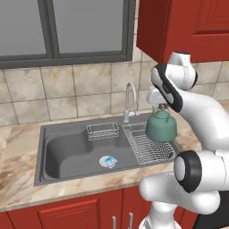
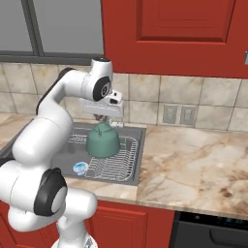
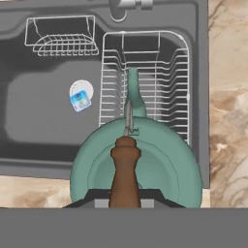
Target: Pick the kettle and glass cup and place them in the sink. Then turn on the water.
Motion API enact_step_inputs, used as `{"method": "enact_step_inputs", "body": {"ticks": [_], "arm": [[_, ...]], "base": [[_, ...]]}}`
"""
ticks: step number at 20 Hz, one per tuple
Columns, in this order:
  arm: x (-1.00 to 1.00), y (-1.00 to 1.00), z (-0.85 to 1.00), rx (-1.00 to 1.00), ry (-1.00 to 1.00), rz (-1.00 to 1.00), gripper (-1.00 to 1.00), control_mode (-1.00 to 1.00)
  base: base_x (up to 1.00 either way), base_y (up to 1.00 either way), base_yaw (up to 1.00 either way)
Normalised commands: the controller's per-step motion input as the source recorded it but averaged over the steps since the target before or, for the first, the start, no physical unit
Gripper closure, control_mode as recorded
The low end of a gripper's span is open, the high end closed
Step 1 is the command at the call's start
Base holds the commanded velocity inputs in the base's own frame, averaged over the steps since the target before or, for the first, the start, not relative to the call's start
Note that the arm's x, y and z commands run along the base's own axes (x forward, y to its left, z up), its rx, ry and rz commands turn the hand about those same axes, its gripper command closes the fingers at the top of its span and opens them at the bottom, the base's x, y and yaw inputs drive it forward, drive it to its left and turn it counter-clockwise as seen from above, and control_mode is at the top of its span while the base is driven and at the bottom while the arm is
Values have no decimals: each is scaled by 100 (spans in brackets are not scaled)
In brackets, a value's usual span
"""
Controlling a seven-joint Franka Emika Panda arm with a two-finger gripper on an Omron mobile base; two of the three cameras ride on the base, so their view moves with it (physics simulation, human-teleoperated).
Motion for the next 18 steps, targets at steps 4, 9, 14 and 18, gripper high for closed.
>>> {"method": "enact_step_inputs", "body": {"ticks": [4,9,14,18], "arm": [[0,54,-8,0,0,0,100,-100],[1,62,-9,0,0,0,100,-100],[0,61,-19,0,1,0,100,-100],[0,60,-26,0,-1,0,100,-100]], "base": [[0,0,0],[0,0,0],[0,0,0],[0,0,0]]}}
